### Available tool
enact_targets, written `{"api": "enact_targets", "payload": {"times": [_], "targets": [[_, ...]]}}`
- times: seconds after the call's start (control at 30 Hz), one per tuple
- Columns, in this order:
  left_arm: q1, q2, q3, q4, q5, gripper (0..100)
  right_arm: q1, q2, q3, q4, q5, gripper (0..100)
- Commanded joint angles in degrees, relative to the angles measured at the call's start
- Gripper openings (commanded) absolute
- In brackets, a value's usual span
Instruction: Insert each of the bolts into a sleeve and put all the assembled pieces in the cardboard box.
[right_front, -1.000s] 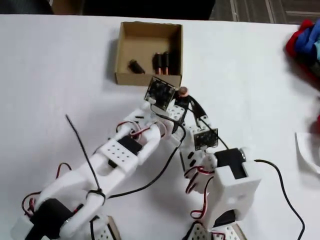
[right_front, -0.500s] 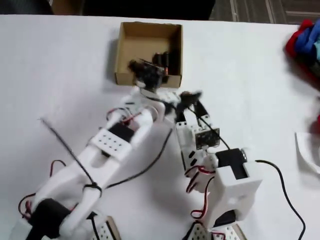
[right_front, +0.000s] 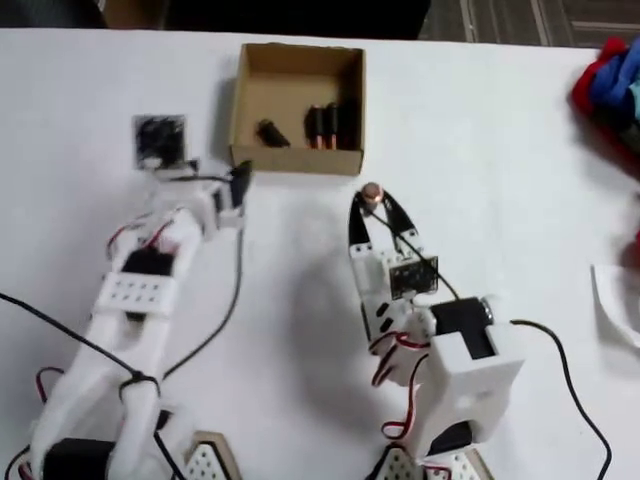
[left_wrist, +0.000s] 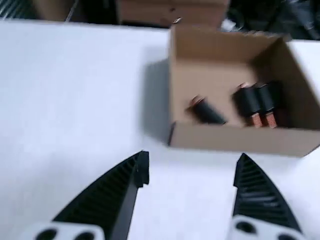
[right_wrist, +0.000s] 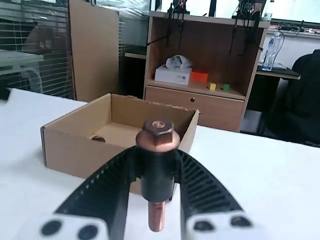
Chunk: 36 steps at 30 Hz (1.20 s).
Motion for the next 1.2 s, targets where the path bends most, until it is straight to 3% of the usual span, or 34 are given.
{"api": "enact_targets", "payload": {"times": [0.0,0.1,0.3,0.57,0.67,0.8,0.87,1.07,1.17], "targets": [[-2.5,-2.3,1.3,-2.0,0.2,28,-1.5,-1.1,-4.0,0.8,0.6,2.3],[-3.3,-2.1,2.1,-3.2,0.2,28,-3.2,-2.6,-7.5,6.3,1.2,2.3],[-6.0,4.8,2.2,-5.5,0.2,28,-5.0,-9.1,-21.4,25.5,10.3,2.3],[-6.2,14.9,-3.6,-6.4,0.2,28,-4.9,-13.7,-52.3,76.0,9.7,2.3],[-6.2,15.8,-3.9,-6.5,0.2,28,-4.5,-13.8,-58.5,92.4,0.3,2.3],[-6.0,15.9,-3.9,-6.6,-0.1,28,-2.2,-13.9,-60.7,108.5,-20.1,2.6],[-6.0,16.0,-3.9,-6.6,-0.1,28,-1.6,-14.3,-65.2,116.6,-24.3,2.7],[-5.9,16.1,-3.9,-6.9,-0.1,28,-3.8,-8.2,-89.4,136.9,-8.3,2.4],[-5.9,16.2,-3.9,-6.9,-0.1,28,-3.6,0.0,-103.6,144.9,-7.2,2.4]]}}
